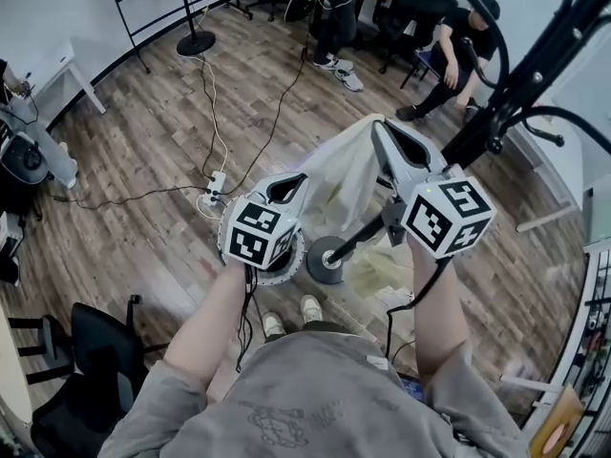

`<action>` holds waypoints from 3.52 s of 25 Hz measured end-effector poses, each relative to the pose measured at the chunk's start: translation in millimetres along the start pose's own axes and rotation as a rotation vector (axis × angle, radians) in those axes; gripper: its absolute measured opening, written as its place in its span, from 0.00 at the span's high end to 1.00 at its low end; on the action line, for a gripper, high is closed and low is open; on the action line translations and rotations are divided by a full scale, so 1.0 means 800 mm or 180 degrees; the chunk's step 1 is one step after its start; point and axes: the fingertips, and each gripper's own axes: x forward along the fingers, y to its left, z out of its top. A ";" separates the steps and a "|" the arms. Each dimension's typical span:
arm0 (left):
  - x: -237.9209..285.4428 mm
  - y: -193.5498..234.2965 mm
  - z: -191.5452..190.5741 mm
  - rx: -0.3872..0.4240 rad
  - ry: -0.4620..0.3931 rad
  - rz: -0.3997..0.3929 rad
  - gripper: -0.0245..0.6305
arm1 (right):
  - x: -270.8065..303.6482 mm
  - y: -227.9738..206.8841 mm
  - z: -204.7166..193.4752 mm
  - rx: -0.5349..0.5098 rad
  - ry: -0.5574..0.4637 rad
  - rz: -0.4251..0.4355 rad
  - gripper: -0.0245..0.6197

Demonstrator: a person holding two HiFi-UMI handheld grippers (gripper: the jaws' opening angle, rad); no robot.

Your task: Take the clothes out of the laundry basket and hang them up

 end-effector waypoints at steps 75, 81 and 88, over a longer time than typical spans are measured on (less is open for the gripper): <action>0.012 -0.068 -0.153 -0.0219 0.0838 -0.0278 0.96 | -0.149 0.010 -0.421 0.1024 0.1444 -0.0979 0.90; -0.002 -0.060 -0.164 -0.0278 0.0860 -0.0234 0.96 | -0.134 0.000 -0.428 0.1018 0.1413 -0.1079 0.89; -0.007 -0.043 -0.169 -0.0329 0.0885 -0.0165 0.96 | -0.125 -0.025 -0.420 0.0943 0.1350 -0.1135 0.90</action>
